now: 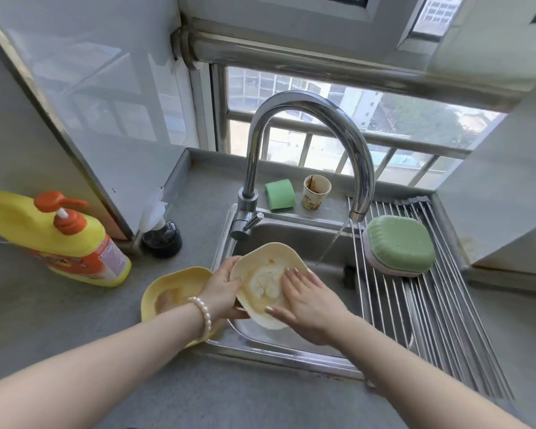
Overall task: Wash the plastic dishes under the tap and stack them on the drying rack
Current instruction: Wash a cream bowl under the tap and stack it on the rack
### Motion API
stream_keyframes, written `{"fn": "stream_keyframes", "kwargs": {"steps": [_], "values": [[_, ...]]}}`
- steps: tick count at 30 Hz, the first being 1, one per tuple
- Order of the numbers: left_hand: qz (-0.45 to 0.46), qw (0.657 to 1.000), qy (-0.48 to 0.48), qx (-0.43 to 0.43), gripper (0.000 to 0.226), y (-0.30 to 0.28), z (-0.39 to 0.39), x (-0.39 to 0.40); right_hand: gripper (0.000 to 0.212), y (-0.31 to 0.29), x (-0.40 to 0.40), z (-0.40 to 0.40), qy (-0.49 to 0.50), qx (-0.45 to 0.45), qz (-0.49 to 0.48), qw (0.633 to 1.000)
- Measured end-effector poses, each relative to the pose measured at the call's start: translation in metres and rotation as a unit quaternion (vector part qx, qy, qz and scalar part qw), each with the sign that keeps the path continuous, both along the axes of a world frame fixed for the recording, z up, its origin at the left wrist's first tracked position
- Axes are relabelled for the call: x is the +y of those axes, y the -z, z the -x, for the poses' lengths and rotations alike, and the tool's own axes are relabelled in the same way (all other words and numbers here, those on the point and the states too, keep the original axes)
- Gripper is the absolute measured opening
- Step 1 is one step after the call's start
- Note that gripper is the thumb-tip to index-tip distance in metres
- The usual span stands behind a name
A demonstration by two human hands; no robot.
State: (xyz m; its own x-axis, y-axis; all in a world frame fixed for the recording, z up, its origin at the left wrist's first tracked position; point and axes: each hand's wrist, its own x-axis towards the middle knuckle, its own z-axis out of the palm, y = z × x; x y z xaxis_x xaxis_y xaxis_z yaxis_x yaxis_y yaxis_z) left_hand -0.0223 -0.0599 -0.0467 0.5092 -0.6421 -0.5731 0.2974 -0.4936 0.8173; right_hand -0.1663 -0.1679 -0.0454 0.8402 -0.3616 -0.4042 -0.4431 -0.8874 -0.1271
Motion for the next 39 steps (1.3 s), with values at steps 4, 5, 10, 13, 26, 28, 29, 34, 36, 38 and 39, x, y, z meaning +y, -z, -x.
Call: {"fn": "stream_keyframes", "kwargs": {"steps": [4,5,10,13,26,28,29,34,36,38,39], "values": [[0.043,0.998,-0.027,-0.034,0.027,-0.001,0.006,-0.010,0.102,-0.012,0.036,-0.023,-0.052,-0.047,-0.108,0.992],[0.038,0.998,-0.028,-0.042,0.025,-0.004,0.003,-0.008,0.100,-0.015,0.043,-0.014,-0.080,-0.043,-0.129,0.988],[-0.007,1.000,-0.012,-0.005,0.036,-0.008,0.000,0.002,0.138,-0.011,0.004,0.018,-0.021,-0.004,-0.014,1.000],[0.020,0.999,-0.013,-0.028,0.039,-0.007,0.010,-0.005,0.131,-0.007,0.017,-0.011,0.018,-0.045,-0.021,0.999],[0.032,0.998,-0.045,-0.042,0.030,-0.014,0.008,-0.002,0.111,-0.020,0.044,-0.019,-0.037,-0.085,-0.074,0.993],[0.022,0.998,-0.039,-0.045,0.030,-0.016,0.000,0.001,0.100,-0.027,0.055,-0.002,-0.085,-0.091,-0.134,0.983],[0.012,0.998,-0.033,-0.044,0.031,-0.016,-0.004,0.004,0.096,-0.028,0.048,0.010,-0.097,-0.081,-0.137,0.983],[0.007,1.000,-0.024,-0.012,0.032,-0.017,0.001,0.005,0.125,-0.014,0.006,0.002,0.004,-0.045,-0.005,0.999],[0.035,0.999,-0.035,0.012,0.028,-0.017,0.010,-0.001,0.120,-0.012,0.020,-0.022,0.027,-0.067,-0.048,0.996],[0.055,0.997,-0.047,0.011,0.024,-0.017,0.007,-0.003,0.105,-0.018,0.042,-0.028,-0.013,-0.089,-0.128,0.988],[0.050,0.998,-0.045,0.002,0.024,-0.018,0.003,-0.002,0.096,-0.020,0.050,-0.023,-0.039,-0.090,-0.161,0.982]]}}
